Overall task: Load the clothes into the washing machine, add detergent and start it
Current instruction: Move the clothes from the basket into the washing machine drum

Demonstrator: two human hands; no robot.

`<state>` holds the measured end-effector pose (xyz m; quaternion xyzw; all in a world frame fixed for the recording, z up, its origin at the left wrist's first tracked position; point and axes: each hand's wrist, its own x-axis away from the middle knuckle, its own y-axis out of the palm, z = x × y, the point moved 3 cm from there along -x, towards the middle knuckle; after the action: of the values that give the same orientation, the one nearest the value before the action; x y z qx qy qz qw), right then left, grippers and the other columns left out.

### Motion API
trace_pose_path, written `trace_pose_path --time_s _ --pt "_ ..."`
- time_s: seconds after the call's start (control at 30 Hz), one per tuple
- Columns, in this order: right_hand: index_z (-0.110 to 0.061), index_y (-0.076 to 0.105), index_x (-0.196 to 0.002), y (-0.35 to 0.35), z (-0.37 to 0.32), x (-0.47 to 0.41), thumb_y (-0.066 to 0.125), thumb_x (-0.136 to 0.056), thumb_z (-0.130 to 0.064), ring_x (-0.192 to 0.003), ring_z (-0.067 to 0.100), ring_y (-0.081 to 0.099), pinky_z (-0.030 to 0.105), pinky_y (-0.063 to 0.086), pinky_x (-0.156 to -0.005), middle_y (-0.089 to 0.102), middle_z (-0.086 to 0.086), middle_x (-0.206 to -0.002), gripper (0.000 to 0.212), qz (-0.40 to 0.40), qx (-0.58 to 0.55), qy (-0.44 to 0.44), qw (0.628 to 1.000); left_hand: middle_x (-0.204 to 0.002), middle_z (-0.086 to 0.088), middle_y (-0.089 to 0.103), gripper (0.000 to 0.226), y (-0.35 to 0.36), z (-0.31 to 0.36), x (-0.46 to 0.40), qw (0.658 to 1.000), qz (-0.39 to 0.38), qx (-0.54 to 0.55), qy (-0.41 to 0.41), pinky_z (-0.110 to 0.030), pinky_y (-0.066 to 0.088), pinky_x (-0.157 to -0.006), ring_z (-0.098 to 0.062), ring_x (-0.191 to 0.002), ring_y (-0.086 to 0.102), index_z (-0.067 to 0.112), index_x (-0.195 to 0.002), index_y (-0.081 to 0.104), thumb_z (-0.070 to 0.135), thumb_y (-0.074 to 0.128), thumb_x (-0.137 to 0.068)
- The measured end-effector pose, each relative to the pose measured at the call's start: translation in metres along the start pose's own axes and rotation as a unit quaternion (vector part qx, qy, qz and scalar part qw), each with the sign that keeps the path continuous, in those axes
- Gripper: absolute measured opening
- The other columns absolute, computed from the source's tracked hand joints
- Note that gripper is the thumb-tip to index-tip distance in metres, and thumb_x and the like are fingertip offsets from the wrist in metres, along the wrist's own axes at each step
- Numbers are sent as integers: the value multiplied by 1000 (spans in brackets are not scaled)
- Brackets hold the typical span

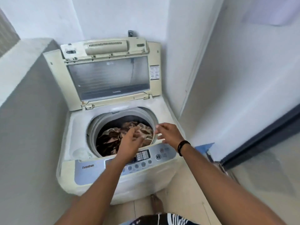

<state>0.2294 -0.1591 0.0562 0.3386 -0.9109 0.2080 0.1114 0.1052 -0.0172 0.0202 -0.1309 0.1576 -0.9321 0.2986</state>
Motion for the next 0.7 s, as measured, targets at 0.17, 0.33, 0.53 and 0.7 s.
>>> trace_pose_path --time_s 0.17,0.33,0.53,0.7 --pt "-14 70 -103 -21 55 81 60 -98 -34 -83 24 73 24 51 -64 75 7 -101 23 71 -34 55 995 -101 -4 67 31 53 6 49 997 -68 41 12 -13 49 -62 0 -77 66 17 -125 61 19 67 -95" --pt "-22 67 -105 -75 125 177 60 -96 -38 -86 21 71 26 51 -69 74 3 -101 20 170 -58 127 976 -126 -6 62 53 147 19 113 952 -299 -56 28 -31 52 -93 -19 -109 63 21 -140 52 29 71 -92" --pt "-27 64 -97 -138 198 306 58 -96 -40 -86 21 73 31 48 -75 74 0 -102 14 306 -201 182 913 -154 0 43 70 263 63 216 857 -449 -178 180 -27 35 -108 -20 -138 44 23 -154 33 35 67 -94" --pt "-24 66 -97 -181 267 431 60 -95 -37 -67 14 60 21 40 -56 71 0 -89 14 408 -231 195 862 -160 -4 35 73 367 92 319 779 -519 -237 260 -24 27 -112 -20 -146 35 18 -156 31 33 67 -94"
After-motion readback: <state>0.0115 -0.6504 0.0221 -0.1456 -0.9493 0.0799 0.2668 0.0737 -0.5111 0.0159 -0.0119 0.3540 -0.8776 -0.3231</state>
